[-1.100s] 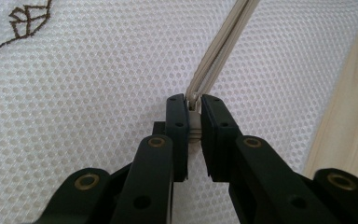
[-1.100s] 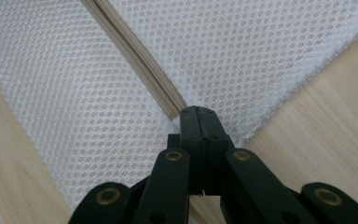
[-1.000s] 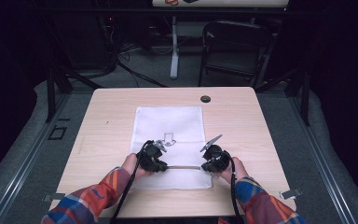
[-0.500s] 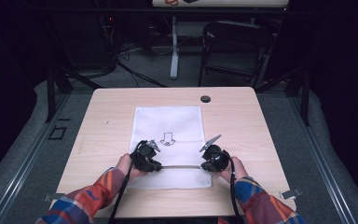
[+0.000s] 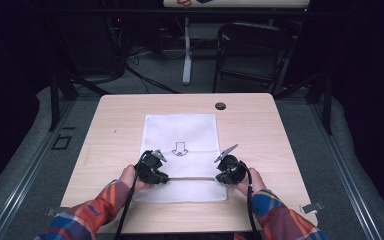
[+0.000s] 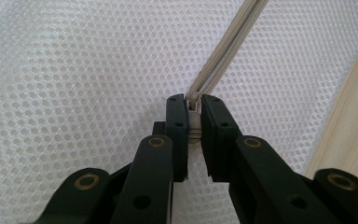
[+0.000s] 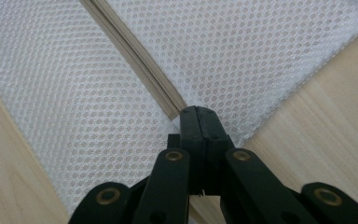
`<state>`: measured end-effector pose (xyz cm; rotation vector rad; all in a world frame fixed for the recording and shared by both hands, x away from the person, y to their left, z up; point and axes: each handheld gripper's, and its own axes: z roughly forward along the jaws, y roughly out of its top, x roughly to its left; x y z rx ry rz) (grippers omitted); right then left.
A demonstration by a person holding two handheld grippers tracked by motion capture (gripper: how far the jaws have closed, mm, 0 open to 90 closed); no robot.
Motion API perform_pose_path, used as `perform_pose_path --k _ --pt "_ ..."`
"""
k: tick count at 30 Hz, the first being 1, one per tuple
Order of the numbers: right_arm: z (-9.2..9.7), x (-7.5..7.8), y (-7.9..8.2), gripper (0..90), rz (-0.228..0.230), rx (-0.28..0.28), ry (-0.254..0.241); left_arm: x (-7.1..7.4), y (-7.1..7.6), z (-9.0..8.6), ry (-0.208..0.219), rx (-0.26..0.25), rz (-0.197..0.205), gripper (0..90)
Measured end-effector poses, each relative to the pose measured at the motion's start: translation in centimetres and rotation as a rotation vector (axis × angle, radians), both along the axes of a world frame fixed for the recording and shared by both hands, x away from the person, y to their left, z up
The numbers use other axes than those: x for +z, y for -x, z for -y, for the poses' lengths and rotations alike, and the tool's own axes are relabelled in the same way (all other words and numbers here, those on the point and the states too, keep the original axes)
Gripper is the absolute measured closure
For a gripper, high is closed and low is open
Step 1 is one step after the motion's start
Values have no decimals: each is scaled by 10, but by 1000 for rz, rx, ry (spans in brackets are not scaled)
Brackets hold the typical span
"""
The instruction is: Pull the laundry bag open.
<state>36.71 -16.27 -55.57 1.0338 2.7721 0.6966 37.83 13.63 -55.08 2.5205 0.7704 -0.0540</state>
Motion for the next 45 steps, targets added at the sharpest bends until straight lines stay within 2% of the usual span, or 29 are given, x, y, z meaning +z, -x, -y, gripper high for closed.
perform_pose_path --k 22,35,37,41,45 --pt "0 1 -1 900 -4 5 11 3 2 -31 -7 72 -11 817" --pt "-1 1 -1 900 -6 8 13 5 4 -44 3 98 -6 814" --pt "-1 1 -1 900 -6 8 14 5 4 -46 -8 103 1 812" --pt "-1 1 -1 900 -6 8 14 7 4 -52 7 117 2 812" --pt "-1 1 -1 900 -5 4 10 7 5 -57 -7 130 4 811"
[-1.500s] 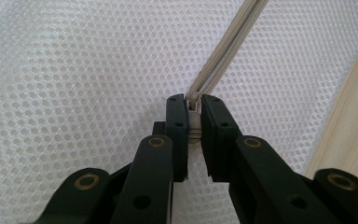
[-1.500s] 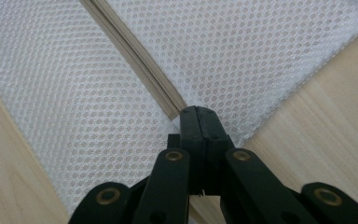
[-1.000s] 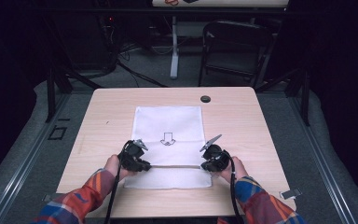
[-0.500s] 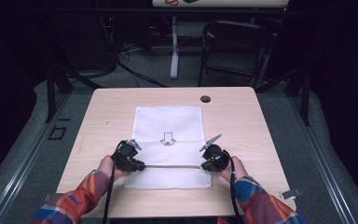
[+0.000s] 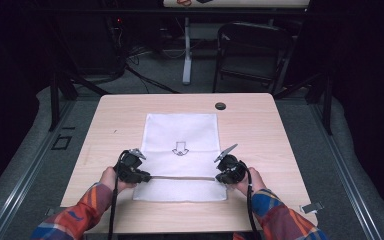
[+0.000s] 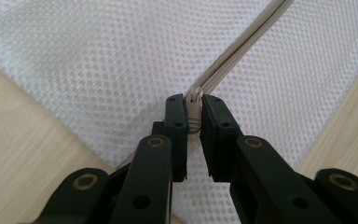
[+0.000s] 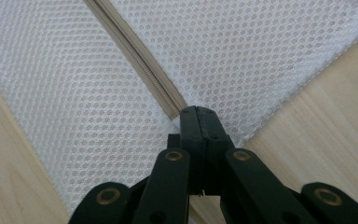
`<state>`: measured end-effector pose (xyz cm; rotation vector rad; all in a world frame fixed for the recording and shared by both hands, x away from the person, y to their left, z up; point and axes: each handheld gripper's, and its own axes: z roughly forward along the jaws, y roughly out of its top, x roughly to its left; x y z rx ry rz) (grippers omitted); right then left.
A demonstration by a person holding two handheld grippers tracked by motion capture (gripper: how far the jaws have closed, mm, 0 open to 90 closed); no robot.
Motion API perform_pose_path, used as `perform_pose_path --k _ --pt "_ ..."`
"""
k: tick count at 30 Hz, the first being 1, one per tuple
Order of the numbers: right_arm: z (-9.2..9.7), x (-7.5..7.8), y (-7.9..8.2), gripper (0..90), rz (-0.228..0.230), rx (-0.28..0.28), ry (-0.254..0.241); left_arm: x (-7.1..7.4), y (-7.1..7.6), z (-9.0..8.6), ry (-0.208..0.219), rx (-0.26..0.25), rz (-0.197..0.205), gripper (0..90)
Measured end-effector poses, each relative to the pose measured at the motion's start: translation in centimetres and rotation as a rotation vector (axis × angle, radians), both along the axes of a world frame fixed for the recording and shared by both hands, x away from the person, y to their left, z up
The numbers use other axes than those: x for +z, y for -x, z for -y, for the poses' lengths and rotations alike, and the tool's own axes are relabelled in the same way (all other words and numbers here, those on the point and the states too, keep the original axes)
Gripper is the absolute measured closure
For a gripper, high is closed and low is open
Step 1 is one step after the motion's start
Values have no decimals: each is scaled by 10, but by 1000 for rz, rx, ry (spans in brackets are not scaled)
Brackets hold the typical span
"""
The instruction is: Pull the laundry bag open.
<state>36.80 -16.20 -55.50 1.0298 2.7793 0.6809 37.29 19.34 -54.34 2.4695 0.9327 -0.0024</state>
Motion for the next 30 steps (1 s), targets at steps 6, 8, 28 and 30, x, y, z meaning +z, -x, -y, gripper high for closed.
perform_pose_path --k 6,8,28,30 --pt "0 0 0 900 -2 4 2 1 1 -11 1 37 -5 811" --pt "0 0 0 900 2 -5 -5 1 2 -14 2 38 -10 811" --pt "1 0 0 900 0 -1 -5 3 6 -42 -34 163 -13 810" --pt "0 0 0 900 -1 -1 -5 3 6 -39 -62 155 1 810"
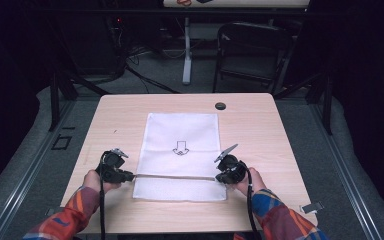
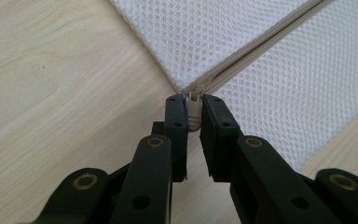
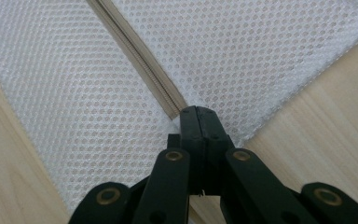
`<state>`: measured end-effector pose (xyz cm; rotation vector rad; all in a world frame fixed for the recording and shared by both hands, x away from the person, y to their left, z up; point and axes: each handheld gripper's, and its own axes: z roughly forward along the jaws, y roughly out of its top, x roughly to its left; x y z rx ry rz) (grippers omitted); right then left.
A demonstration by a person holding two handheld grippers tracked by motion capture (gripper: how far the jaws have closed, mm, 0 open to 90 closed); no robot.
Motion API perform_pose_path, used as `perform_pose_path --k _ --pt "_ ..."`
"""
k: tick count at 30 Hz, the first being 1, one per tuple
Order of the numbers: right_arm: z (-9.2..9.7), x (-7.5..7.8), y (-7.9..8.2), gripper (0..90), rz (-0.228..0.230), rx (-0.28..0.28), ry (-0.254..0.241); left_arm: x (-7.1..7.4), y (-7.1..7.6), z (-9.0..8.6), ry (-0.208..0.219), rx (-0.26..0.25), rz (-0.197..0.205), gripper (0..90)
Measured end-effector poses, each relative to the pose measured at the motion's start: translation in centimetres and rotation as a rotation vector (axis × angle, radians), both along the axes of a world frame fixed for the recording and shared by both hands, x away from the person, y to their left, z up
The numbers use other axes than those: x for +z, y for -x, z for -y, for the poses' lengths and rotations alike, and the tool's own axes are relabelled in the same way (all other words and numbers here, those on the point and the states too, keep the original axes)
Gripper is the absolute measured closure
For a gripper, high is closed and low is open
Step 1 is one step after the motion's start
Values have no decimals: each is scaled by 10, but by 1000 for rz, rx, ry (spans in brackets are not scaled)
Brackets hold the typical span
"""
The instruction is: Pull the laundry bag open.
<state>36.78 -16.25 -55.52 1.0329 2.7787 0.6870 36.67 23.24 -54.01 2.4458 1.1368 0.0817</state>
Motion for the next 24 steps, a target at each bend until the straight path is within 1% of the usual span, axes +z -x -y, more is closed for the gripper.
perform_pose_path --k 2,3,5,7,8,9,10,11,12,13,14,15,16,17,18,19,20,22,23,24 --pt "0 0 0 900 0 0 0 -1 0 0 2 0 -7 809" --pt "0 0 0 900 0 0 0 -1 0 -1 11 3 -12 809" --pt "0 0 0 900 -1 0 -7 -1 0 -1 12 7 -9 801" --pt "1 0 1 900 16 27 -3 0 -1 -1 18 6 -5 787" --pt "1 0 0 897 13 25 -2 0 -1 0 26 14 -7 735" --pt "0 0 0 843 17 27 -6 1 -2 -1 30 14 -9 675" --pt "-1 2 1 771 27 43 6 2 -2 0 30 20 -2 632" --pt "-2 4 2 704 39 47 8 3 -1 0 33 32 -1 576" --pt "-2 8 2 637 64 47 26 5 -1 -1 41 38 -1 514" --pt "-1 12 1 600 77 46 38 7 -1 -2 45 44 9 474" --pt "1 16 1 545 83 40 19 9 -1 -3 45 49 18 431" --pt "4 20 0 452 84 26 10 10 -1 -4 61 65 22 394" --pt "8 23 0 388 92 15 11 12 0 -6 70 76 30 366" --pt "12 26 0 333 100 -6 -7 13 0 -7 68 83 36 313" --pt "17 30 1 278 105 -21 -13 15 1 -9 63 83 42 272" --pt "22 33 1 225 110 -38 -17 15 2 -11 69 87 48 245" --pt "27 35 1 174 109 -52 -23 16 2 -14 77 95 46 211" --pt "38 39 4 130 114 -88 -37 18 4 -19 69 114 60 178" --pt "43 41 5 91 116 -100 -35 18 4 -22 67 124 64 157" --pt "48 42 6 62 111 -121 -41 18 5 -25 67 137 75 156"
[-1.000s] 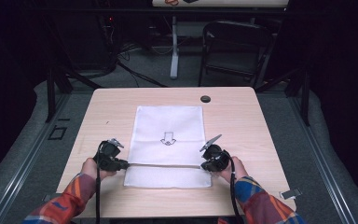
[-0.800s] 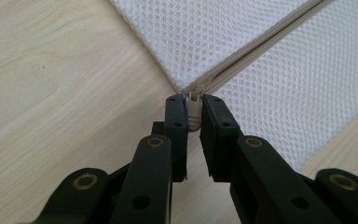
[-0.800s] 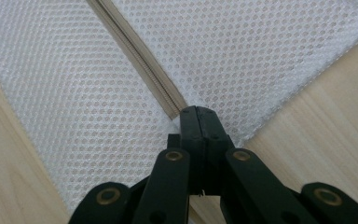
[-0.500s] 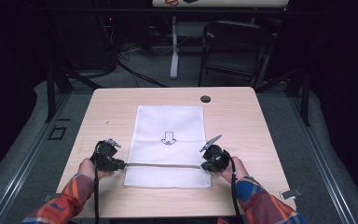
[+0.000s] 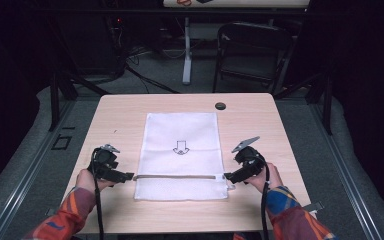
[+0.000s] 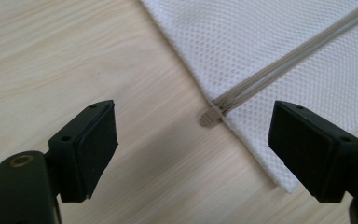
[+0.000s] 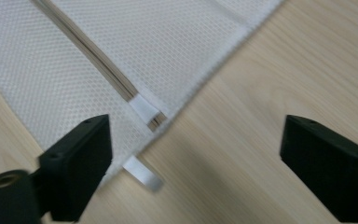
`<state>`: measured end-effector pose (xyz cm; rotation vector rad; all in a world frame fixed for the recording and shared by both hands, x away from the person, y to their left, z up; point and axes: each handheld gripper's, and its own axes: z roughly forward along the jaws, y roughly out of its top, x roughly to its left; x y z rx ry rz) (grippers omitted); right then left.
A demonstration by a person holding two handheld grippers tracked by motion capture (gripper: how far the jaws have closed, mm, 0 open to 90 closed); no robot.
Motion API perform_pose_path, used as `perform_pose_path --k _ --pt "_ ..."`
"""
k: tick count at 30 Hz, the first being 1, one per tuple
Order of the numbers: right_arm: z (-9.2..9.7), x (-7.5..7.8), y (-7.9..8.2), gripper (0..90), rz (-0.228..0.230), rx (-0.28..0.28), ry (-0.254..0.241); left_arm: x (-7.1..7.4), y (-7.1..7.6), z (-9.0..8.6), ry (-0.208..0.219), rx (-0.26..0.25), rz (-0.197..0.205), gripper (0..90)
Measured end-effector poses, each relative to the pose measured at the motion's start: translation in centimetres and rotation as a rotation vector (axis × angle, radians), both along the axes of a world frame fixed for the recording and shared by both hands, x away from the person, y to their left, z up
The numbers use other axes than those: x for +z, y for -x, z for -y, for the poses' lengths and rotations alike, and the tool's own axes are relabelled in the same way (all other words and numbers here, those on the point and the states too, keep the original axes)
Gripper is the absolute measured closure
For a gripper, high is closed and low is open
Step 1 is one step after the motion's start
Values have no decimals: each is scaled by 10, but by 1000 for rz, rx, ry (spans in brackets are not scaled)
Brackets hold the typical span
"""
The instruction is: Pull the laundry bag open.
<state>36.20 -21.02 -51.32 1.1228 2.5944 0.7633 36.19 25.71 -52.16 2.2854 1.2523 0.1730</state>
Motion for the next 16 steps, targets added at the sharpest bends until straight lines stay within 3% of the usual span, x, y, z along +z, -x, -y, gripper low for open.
perform_pose_path --k 8,16 --pt "42 -5 6 0 -4 -95 9 -3 -4 -14 -34 41 3 114" --pt "63 -15 8 0 -43 -136 26 -18 -15 -24 -72 67 -44 80"
